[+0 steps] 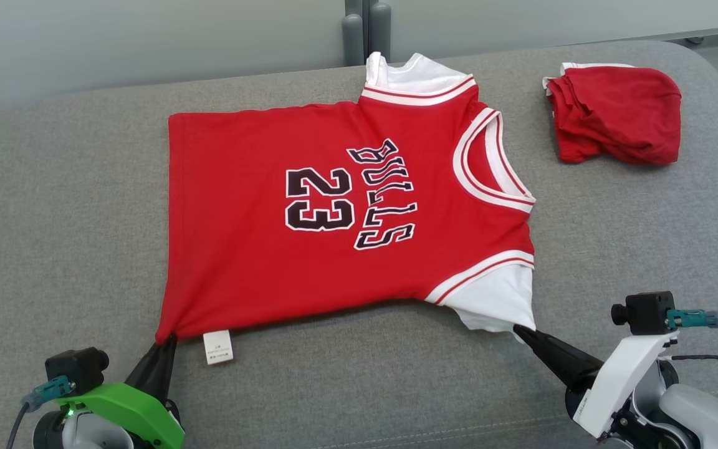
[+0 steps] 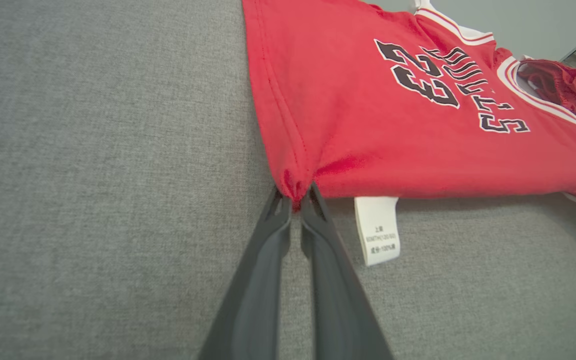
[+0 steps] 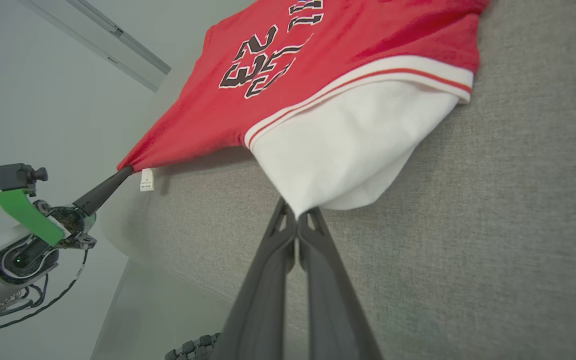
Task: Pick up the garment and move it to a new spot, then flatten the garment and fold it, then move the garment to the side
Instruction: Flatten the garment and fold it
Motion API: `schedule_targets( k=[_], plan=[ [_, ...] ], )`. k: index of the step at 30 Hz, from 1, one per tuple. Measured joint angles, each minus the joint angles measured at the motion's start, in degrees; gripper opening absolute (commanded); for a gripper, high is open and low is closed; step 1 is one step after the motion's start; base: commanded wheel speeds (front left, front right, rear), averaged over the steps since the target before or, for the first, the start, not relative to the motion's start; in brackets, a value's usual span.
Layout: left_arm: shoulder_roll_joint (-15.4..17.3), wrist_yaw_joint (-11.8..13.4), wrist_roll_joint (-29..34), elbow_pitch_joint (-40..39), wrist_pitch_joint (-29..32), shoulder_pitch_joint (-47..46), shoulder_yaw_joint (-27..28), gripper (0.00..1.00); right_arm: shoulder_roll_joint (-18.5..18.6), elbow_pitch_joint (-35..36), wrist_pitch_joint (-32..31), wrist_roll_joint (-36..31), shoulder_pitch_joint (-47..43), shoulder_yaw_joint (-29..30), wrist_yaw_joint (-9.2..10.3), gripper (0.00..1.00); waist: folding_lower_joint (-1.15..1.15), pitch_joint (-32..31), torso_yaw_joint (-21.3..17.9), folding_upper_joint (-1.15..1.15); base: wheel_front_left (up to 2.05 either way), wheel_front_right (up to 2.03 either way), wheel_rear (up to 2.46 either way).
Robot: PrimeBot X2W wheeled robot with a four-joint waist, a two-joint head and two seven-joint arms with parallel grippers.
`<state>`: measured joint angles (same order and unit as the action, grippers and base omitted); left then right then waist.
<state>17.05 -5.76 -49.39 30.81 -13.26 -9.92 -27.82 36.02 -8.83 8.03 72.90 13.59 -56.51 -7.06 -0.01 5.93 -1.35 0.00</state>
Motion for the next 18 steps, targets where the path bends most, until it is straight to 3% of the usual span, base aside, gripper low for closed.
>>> schedule_targets(
  k=[1, 2, 3, 11, 18],
  plan=[
    [-0.1, 0.3, 0.1, 0.1, 0.0, 0.0, 0.0, 0.34, -0.1, -0.1, 0.0, -0.3, 0.2, -0.1, 0.00, 0.98, 0.00, 0.1, 0.0, 0.00, 0.00, 0.00, 0.00],
    [-0.1, 0.3, 0.2, 0.2, -0.3, 0.0, 0.0, 0.77, -0.1, -0.4, 0.0, -0.6, 0.3, -0.2, 0.00, 1.00, 0.00, 0.1, 0.0, 0.00, 0.00, 0.00, 0.00],
    [-0.1, 0.3, 0.2, 0.2, -0.5, 0.0, 0.0, 1.00, -0.1, -0.6, 0.0, -1.0, 0.3, -0.3, 0.00, 1.00, 0.00, 0.2, 0.0, 0.00, 0.00, 0.00, 0.00],
    [-1.3, 1.3, 0.2, 0.6, -0.5, 0.0, 1.2, 1.00, -0.3, -1.6, 1.3, -2.2, 1.0, -0.3, 0.00, 1.00, 0.00, 0.6, 0.0, 0.00, 0.00, 0.00, 0.00],
    [-1.3, 1.8, 0.9, -2.0, -1.0, 0.0, 4.0, 1.00, -0.4, -1.0, 5.1, -2.2, 2.0, 4.5, 0.00, 1.00, 0.00, 0.1, -0.1, 0.00, 0.00, 0.00, 0.00]
  ],
)
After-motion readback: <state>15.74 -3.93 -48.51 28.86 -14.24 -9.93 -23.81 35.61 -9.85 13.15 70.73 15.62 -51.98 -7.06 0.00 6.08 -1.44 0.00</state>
